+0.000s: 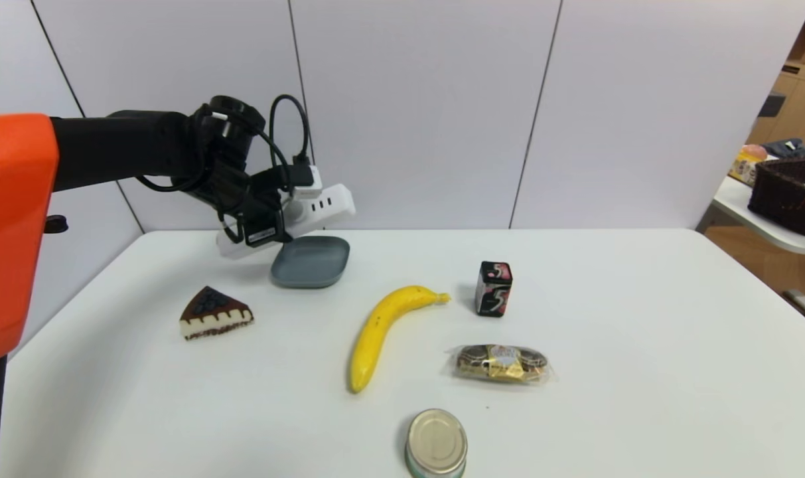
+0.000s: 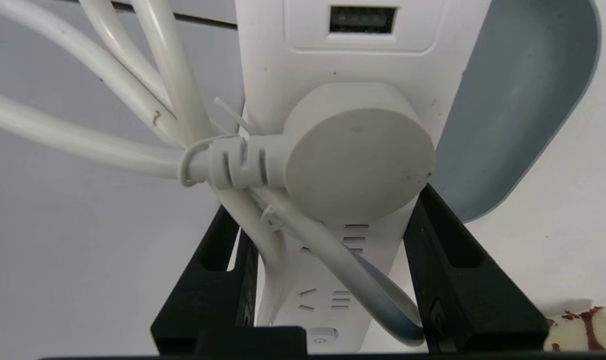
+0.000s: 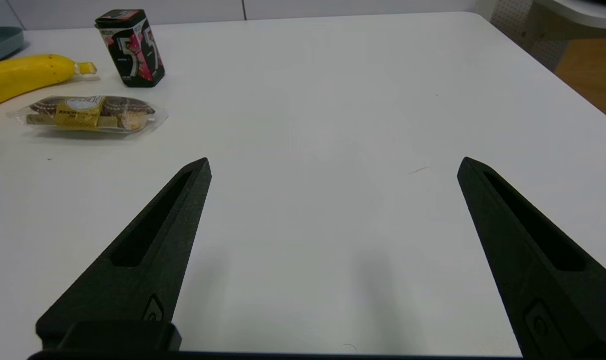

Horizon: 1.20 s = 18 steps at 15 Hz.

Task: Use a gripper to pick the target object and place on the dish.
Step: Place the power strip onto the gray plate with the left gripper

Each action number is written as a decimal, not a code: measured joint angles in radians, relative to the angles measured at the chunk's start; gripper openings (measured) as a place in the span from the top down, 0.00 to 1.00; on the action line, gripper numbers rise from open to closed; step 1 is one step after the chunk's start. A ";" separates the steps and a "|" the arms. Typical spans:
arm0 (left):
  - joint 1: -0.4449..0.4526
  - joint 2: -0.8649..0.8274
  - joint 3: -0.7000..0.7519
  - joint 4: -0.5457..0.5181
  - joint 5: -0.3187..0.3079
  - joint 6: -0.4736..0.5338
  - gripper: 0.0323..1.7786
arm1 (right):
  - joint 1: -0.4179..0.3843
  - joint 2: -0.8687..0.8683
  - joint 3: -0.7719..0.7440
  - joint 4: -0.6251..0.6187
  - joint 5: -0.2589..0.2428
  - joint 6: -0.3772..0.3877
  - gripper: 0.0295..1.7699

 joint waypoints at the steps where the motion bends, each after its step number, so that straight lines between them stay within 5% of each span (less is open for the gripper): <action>1: -0.005 0.000 0.000 0.002 -0.001 0.012 0.53 | 0.000 0.000 0.000 0.000 0.000 0.000 0.03; 8: -0.030 0.014 0.000 0.108 0.001 0.026 0.53 | 0.000 0.000 0.000 0.000 0.000 0.000 0.03; 18: -0.031 0.054 -0.016 -0.005 -0.027 -0.011 0.53 | 0.000 0.000 0.000 0.000 0.000 0.000 0.03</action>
